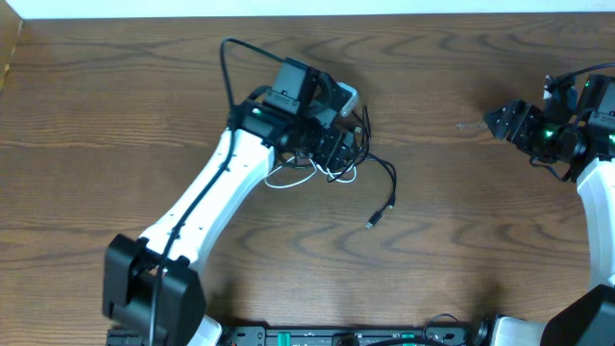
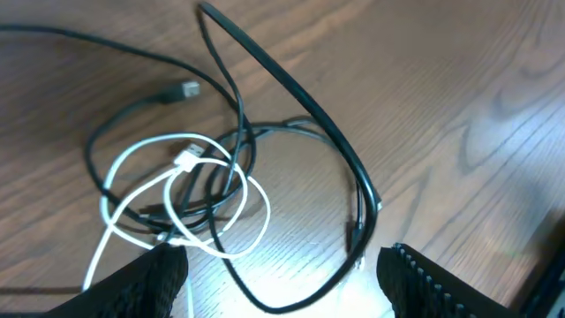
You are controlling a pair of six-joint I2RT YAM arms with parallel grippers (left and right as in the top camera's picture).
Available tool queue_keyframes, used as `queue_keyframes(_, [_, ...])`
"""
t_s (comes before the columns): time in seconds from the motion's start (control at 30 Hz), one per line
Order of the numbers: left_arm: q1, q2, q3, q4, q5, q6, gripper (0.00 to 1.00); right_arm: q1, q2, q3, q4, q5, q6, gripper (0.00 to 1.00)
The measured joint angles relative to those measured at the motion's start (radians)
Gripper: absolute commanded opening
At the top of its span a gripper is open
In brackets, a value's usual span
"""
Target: Untangle cables
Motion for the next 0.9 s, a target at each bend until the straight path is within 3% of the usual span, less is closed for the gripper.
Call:
queue_keyframes(0.17, [-0.047, 0.096, 0.0, -0.007, -0.007, 0.007, 0.67, 0.0, 0.0, 0.0, -0.012, 0.0, -0.004, 0.78])
queue_keyframes(0.23, [-0.065, 0.12, 0.0, -0.006, -0.011, 0.006, 0.57, 0.0, 0.0, 0.0, -0.013, 0.0, -0.004, 0.77])
queue_keyframes(0.33, [-0.089, 0.128, 0.0, 0.013, -0.027, 0.005, 0.29, 0.0, 0.0, 0.0, -0.013, 0.0, -0.004, 0.77])
queue_keyframes(0.37, [-0.093, 0.128, 0.0, 0.024, -0.034, 0.003, 0.14, 0.0, 0.0, 0.0, -0.013, 0.0, -0.004, 0.78])
queue_keyframes(0.4, [-0.095, 0.128, 0.0, 0.037, -0.047, 0.0, 0.08, 0.0, 0.0, 0.0, -0.013, 0.0, -0.004, 0.78])
queue_keyframes(0.67, [-0.077, 0.119, 0.037, 0.08, -0.185, -0.083, 0.08, 0.002, 0.0, 0.0, -0.013, 0.0, -0.005, 0.77])
queue_keyframes(0.9, [-0.073, -0.049, 0.243, 0.141, -0.237, -0.119, 0.07, 0.042, 0.0, 0.0, -0.008, 0.0, -0.005, 0.78])
